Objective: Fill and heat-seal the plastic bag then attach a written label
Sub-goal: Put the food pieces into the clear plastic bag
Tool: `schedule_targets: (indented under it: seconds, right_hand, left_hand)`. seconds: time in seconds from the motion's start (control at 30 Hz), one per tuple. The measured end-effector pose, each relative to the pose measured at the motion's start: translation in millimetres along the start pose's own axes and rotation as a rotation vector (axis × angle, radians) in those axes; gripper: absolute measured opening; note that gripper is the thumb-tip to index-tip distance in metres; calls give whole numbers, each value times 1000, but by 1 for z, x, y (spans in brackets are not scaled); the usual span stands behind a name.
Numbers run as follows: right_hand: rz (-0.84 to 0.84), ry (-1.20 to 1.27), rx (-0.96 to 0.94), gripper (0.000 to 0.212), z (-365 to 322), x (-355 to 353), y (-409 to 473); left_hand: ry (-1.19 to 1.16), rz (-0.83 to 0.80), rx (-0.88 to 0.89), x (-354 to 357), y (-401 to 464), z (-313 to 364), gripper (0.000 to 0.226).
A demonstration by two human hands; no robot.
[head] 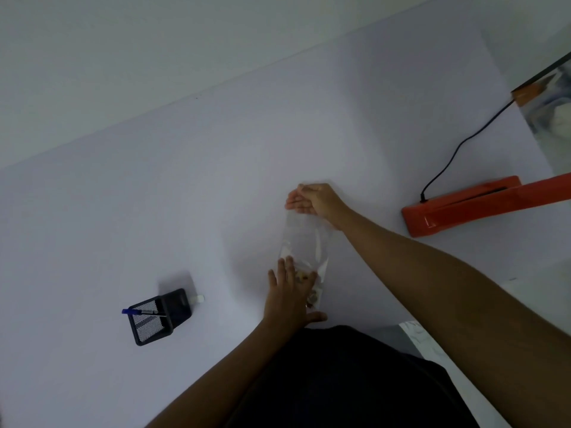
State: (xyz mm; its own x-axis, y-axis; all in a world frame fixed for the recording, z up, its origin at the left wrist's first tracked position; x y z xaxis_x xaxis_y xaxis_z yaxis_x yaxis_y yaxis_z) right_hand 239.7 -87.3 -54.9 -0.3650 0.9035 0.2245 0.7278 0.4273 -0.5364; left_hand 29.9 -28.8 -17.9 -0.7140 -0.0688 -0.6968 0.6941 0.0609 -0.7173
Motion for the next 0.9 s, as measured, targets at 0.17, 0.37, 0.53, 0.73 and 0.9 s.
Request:
schedule_targets:
  seconds: [0.17, 0.37, 0.53, 0.73, 0.9]
  right_hand:
    - [154, 6, -95, 39, -6, 0, 0]
    - [233, 104, -174, 38, 25, 7, -75]
    - [166, 155, -37, 42, 63, 0, -126]
    - [117, 109, 18, 44, 64, -10, -117]
    - [187, 97, 0, 45, 41, -36, -79]
  left_hand:
    - [12, -4, 6, -1, 0, 1, 108]
    - [21, 1, 20, -4, 0, 2, 107]
    - [46, 25, 31, -9, 2, 4, 110]
    - [93, 10, 33, -9, 4, 3, 112]
    - [125, 34, 41, -9, 2, 1, 112]
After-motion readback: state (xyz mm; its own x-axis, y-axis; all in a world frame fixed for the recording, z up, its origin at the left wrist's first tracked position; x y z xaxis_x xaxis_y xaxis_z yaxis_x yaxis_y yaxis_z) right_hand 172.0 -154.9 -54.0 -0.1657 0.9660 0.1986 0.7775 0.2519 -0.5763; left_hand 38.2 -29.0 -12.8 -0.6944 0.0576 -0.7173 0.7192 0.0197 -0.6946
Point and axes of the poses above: each hand's wrist, its own y-axis towards the middle knuckle, its own x-axis out of the palm, z = x × y, the point moved 4 cm from there along y, towards the middle knuckle, and after that the axes turned 13 degrees about -x, right-handed, at the moved point
